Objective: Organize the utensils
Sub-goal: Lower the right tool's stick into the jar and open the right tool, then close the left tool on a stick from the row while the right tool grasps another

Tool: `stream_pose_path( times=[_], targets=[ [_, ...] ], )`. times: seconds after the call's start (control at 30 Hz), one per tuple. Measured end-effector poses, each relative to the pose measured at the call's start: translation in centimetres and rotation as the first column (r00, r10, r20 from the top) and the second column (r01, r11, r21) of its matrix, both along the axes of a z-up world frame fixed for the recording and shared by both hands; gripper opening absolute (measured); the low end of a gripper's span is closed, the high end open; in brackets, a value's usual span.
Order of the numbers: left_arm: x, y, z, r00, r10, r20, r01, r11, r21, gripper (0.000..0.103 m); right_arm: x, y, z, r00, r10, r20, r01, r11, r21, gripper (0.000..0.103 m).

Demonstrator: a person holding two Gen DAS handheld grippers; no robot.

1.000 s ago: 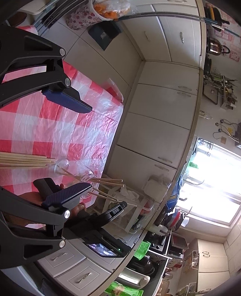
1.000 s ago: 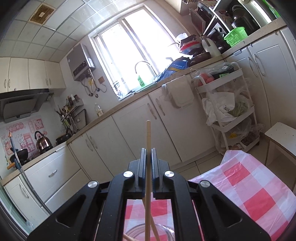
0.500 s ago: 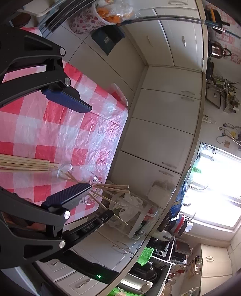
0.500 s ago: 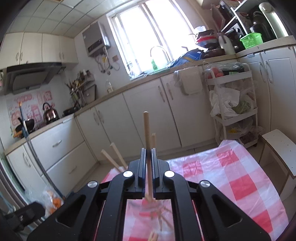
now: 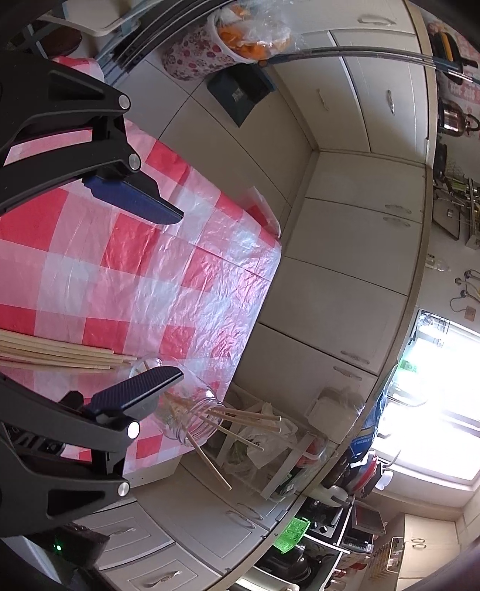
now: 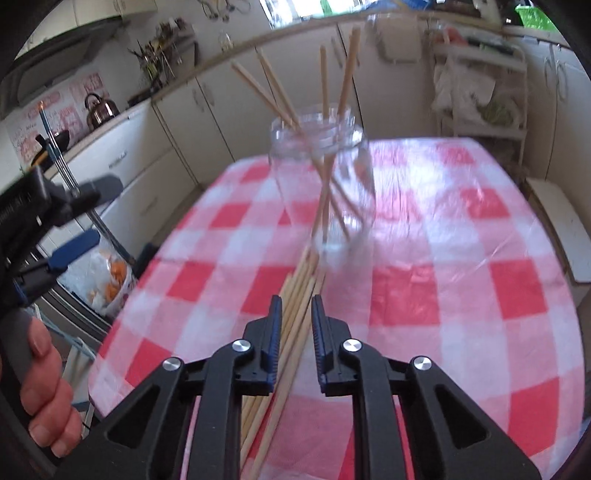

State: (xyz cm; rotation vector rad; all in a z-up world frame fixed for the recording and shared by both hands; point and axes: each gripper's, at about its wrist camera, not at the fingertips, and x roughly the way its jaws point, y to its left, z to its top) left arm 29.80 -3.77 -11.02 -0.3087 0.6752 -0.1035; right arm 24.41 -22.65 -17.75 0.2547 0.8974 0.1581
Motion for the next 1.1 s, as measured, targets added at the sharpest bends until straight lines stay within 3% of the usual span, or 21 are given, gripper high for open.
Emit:
stream_pose_path(
  times=[0.13, 0.27, 0.53, 0.57, 0.7, 0.9, 1.1],
  targets=[
    [0.4, -0.2, -0.9, 1.000, -0.010, -0.027, 0.011, 1.000, 0.029, 0.076, 0.3, 1.2, -1.5, 0.998, 0.016, -0.061, -0.020, 0.999, -0.049, 0.015],
    [1.8, -0.7, -2.3, 0.992, -0.067, -0.106, 0.071, 0.997, 0.034, 0.076, 0.4, 1.6, -2.7, 0.994, 0.027, -0.105, -0.036, 0.995, -0.091, 0.015],
    [2.9, -2.7, -3.8, 0.979, -0.126, -0.163, 0.136, 0.989, 0.053, 0.076, 0.8, 1.3, -2.8, 0.993, 0.045, -0.110, -0.057, 0.993, -0.107, 0.014],
    [3.1, -3.1, -4.2, 0.973, -0.141, -0.181, 0.155, 0.985, 0.069, 0.076, 0.8, 1.4, -2.8, 0.993, 0.048, -0.111, -0.062, 0.990, -0.128, 0.010],
    [3.0, -4.8, -5.6, 0.951, -0.197, -0.237, 0.233, 0.963, 0.134, 0.076, 0.6, 0.8, -2.6, 0.991, 0.030, -0.128, -0.052, 0.983, -0.174, 0.009],
    [1.6, -7.6, -7.6, 0.926, -0.263, -0.270, 0.323, 0.923, 0.210, 0.076, -0.3, -0.9, -2.6, 0.992, 0.022, -0.123, -0.040, 0.989, -0.141, 0.008],
    [1.7, -8.8, -8.6, 0.920, -0.246, -0.304, 0.330, 0.906, 0.264, 0.076, -0.6, -2.2, -2.6, 0.993, 0.015, -0.118, -0.027, 0.995, -0.099, 0.008]
  ],
)
